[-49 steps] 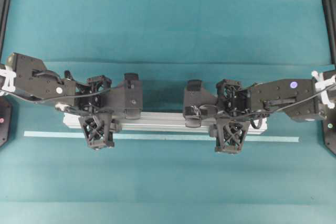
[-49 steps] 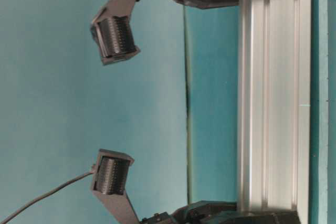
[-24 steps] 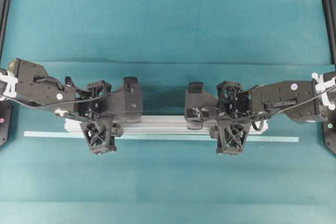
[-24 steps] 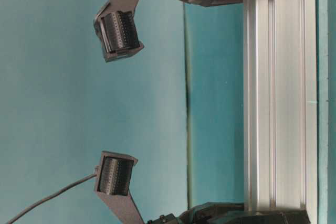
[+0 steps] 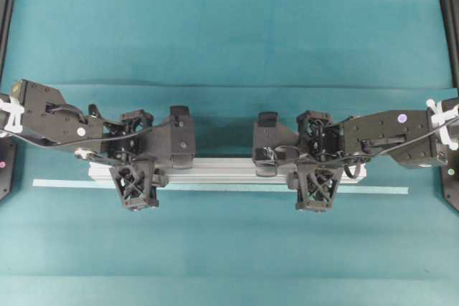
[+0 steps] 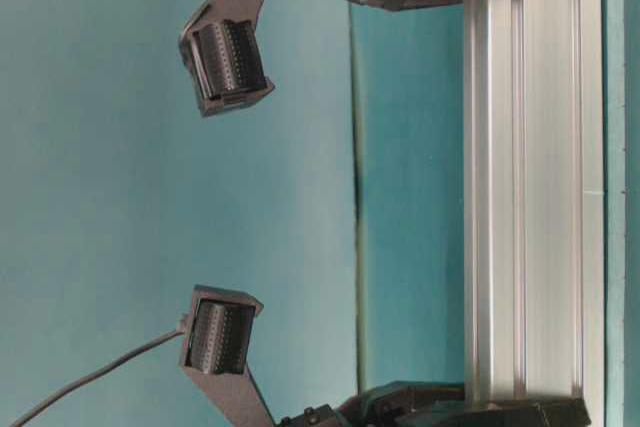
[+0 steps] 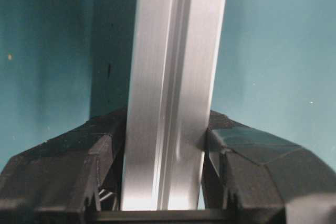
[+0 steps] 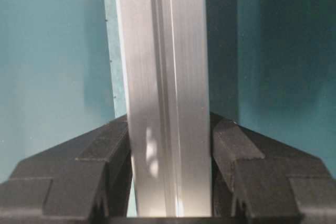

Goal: Lift the metal rail with both hands.

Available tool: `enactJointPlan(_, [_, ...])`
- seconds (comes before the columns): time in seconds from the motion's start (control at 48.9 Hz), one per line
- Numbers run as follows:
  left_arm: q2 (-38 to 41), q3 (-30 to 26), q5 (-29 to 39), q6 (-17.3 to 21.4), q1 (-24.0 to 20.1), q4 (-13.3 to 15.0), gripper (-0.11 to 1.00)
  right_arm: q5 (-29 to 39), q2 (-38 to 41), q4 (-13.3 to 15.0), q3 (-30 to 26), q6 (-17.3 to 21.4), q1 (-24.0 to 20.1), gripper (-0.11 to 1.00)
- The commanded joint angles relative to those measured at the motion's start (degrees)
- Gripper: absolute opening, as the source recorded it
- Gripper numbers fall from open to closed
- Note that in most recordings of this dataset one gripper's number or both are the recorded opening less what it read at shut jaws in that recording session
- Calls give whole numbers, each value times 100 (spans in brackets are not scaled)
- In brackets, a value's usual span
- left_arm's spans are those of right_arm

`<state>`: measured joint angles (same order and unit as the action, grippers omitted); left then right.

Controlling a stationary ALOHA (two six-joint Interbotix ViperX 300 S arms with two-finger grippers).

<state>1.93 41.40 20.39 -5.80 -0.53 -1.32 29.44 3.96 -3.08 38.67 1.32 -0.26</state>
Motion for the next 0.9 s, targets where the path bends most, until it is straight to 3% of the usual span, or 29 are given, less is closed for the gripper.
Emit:
enactJointPlan(0.0, [-44, -62, -132, 132, -88, -18, 36, 0, 53, -53, 0, 53, -79, 39])
enactJointPlan(0.879, [-62, -44, -35, 220, -88, -18, 37, 18, 35, -123, 26, 35, -70, 39])
